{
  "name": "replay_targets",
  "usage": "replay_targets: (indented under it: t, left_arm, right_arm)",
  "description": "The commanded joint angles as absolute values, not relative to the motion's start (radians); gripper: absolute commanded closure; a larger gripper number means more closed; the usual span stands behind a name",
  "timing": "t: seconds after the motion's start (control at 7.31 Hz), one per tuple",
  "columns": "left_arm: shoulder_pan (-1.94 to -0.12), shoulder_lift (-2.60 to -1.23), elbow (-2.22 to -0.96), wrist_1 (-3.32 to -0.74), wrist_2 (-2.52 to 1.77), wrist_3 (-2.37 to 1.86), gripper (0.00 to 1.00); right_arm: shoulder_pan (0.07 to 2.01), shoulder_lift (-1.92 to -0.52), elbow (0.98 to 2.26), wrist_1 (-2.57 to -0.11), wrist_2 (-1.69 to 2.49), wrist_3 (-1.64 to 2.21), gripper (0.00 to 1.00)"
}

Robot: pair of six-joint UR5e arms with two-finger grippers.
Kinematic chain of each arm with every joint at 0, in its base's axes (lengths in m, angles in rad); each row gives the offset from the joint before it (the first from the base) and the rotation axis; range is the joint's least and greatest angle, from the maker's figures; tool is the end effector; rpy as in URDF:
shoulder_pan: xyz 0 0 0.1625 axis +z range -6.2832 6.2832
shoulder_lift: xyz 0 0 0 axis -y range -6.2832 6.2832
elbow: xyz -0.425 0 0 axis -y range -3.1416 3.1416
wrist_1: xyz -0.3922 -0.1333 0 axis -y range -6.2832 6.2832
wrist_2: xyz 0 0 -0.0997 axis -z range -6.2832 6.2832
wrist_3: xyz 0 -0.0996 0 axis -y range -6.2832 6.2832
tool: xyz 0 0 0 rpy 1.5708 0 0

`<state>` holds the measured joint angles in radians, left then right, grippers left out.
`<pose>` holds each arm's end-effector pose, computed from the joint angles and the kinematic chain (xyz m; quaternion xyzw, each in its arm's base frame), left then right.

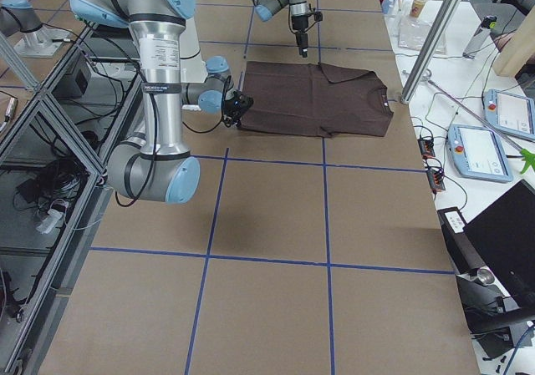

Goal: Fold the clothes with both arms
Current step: 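Move the left gripper down to the other hem corner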

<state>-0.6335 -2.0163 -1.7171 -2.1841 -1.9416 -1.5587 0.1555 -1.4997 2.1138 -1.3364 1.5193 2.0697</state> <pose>0.4510 -0.4519 0.2673 0.0327 0.5764 -0.1481 0.8029 -0.4639 -0.2128 0.3514 -0.0472 -0.4095 0.3028 0.8593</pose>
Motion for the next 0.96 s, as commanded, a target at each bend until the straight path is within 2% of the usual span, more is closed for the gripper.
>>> replay_targets:
  t: [0.0,0.14,0.27,0.68,0.82]
  left_arm:
    - [-0.464,-1.904,-1.927,-1.984,-1.774,-1.626,0.23]
    - [-0.372,-1.822,-2.001,-1.936,-1.732,-1.678,0.15]
    - [-0.332,-1.777,-2.014,-1.933,-1.727,-1.728,0.11]
    - [-0.267,-1.749,-1.997,-1.927,-1.72,-1.755,0.14]
    - [-0.24,-1.749,-1.987,-1.927,-1.718,-1.755,0.18]
  right_arm:
    - [0.156,-1.534,2.167,-1.338,1.525,2.069,1.0]
    - [0.155,-1.557,2.181,-1.338,1.526,2.069,1.0]
    - [0.155,-1.577,2.184,-1.336,1.526,2.069,1.0]
    - [0.149,-1.592,2.191,-1.336,1.526,2.068,1.0]
    - [0.149,-1.594,2.191,-1.336,1.526,2.068,1.0]
